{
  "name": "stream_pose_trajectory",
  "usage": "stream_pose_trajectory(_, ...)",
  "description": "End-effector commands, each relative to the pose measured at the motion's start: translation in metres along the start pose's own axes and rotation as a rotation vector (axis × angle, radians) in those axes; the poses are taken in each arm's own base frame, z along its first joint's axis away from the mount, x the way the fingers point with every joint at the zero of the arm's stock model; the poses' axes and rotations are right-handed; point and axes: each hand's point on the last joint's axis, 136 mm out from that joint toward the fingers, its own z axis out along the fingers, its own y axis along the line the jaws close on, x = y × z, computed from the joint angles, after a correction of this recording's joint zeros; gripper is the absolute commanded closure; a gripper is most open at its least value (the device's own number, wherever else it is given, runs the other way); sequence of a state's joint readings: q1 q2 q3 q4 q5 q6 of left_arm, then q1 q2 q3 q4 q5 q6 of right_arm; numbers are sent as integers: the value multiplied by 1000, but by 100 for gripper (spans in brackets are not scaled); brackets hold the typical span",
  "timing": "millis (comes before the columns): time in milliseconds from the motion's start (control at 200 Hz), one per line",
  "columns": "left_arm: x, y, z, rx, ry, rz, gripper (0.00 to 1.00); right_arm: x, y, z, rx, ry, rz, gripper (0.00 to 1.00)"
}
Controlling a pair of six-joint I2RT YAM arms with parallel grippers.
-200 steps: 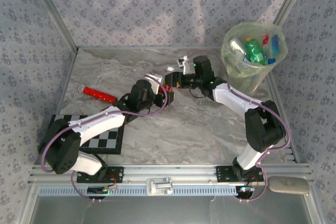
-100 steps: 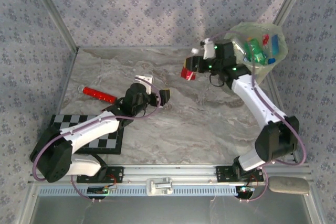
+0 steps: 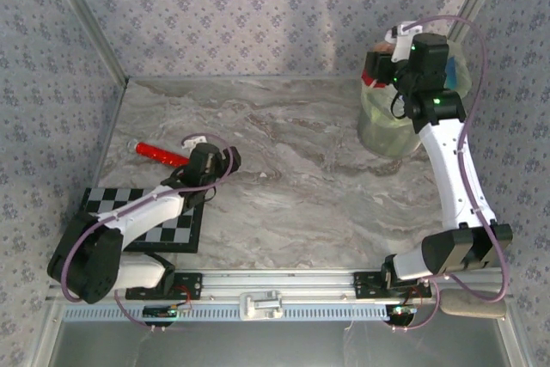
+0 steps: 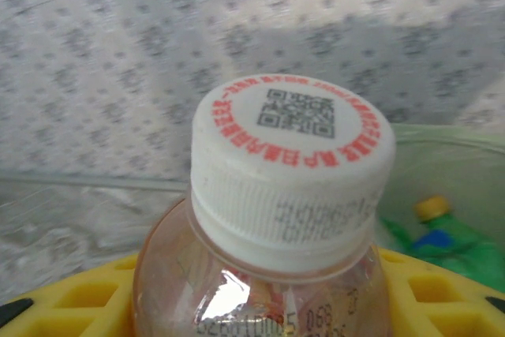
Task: Put the plastic bottles in the bin
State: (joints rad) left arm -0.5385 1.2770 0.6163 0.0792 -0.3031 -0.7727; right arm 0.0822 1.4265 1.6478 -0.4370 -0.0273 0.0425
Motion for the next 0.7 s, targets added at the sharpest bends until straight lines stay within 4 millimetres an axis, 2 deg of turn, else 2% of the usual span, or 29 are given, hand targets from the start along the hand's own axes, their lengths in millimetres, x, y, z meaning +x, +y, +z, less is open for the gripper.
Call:
stream_pose_trajectory(0,-8,-4,-8,17,-22,-55,0,-23,-38,6,141,-77,4,54)
stream_pose_trajectory(95,-9,-4,-9,19,-21,-57,0,-24,-54,18,170,-76,26,55)
stream_pose_trajectory(360,-9,-4,-12,29,-22,-74,0,-12,-78,71,168,13,89,54)
stream_pose_trajectory(525,-8,1,-16,20,-28,-79,0,2,-93,97,139,70,205,53)
stream_pose_trajectory(695,-9,5,-20,12,-37,-84,0,22,-113,112,131,132,341,47)
